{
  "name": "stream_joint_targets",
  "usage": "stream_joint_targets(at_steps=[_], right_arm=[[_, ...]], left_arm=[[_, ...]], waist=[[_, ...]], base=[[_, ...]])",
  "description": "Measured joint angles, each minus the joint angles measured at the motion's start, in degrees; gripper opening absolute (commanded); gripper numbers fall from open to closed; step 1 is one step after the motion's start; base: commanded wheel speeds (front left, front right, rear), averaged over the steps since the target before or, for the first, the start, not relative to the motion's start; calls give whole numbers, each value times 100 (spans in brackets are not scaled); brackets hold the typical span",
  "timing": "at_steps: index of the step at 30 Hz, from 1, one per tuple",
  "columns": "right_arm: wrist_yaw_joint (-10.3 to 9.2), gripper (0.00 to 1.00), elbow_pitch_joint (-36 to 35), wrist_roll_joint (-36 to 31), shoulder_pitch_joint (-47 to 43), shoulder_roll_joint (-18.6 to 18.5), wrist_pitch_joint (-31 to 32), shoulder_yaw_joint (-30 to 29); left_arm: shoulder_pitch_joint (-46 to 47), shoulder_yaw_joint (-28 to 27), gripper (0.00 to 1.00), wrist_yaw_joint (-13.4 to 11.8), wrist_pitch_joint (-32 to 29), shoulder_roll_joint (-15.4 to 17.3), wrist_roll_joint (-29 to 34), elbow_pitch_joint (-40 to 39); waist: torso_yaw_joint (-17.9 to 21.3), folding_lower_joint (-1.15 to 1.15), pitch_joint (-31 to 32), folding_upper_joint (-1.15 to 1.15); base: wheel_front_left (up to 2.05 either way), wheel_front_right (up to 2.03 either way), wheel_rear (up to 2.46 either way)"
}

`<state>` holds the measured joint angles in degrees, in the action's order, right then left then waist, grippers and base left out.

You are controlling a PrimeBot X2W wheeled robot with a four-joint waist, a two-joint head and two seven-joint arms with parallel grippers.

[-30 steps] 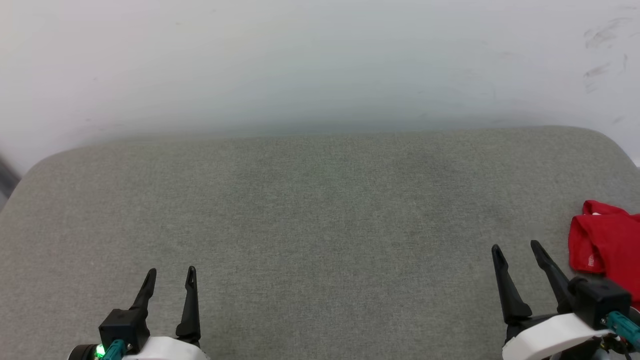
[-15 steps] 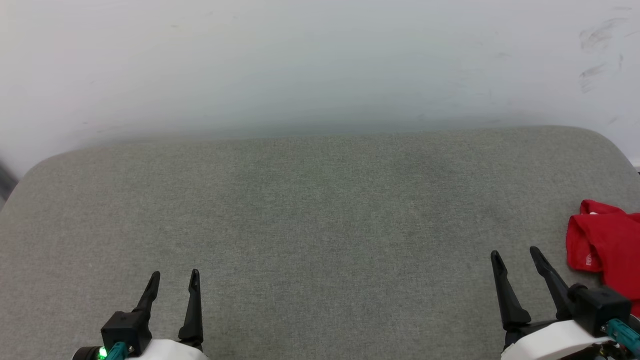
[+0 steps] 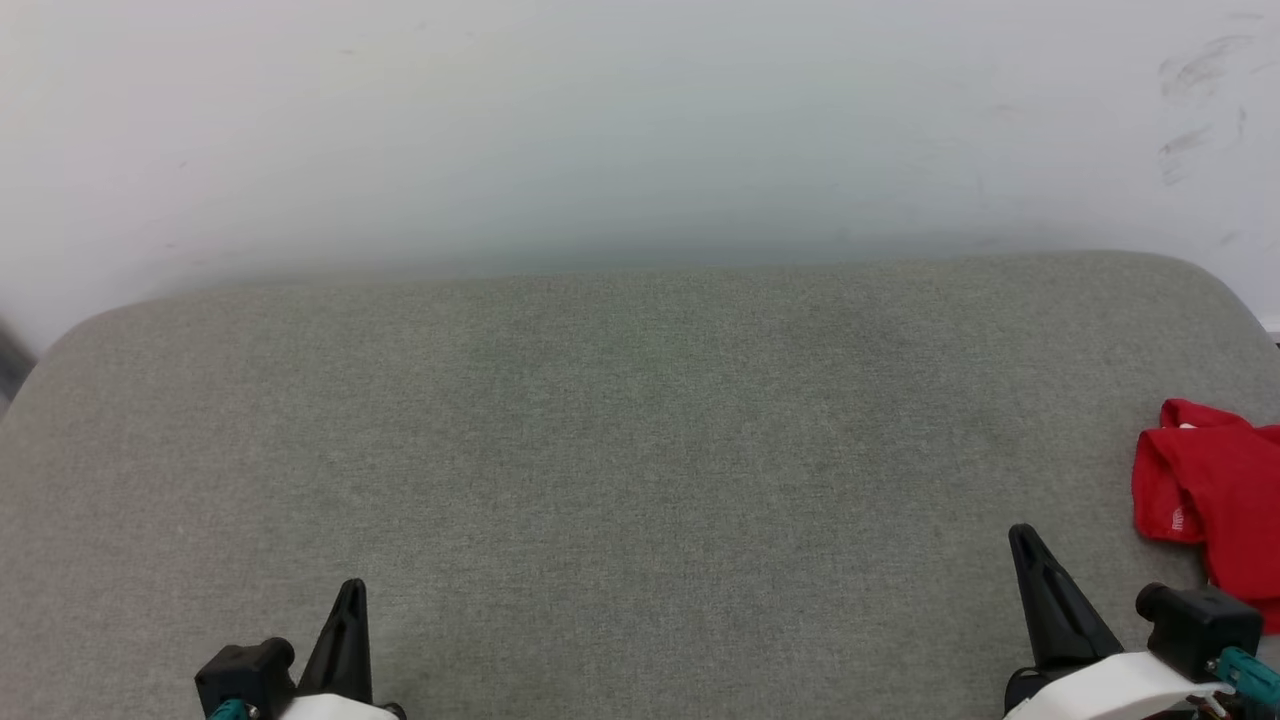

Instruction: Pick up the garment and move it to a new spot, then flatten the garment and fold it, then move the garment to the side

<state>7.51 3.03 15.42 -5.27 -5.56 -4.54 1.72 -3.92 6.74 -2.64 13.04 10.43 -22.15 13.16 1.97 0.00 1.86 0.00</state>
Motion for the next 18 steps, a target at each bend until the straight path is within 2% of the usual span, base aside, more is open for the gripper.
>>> stream_joint_targets(at_steps=[18], right_arm=[[-1,0,266,1857,196,8,210,-126]], left_arm=[[201,-313,0,223,-443,-176,-1647,12]], waist=[[-29,0,-30,0]], base=[[0,0,0]])
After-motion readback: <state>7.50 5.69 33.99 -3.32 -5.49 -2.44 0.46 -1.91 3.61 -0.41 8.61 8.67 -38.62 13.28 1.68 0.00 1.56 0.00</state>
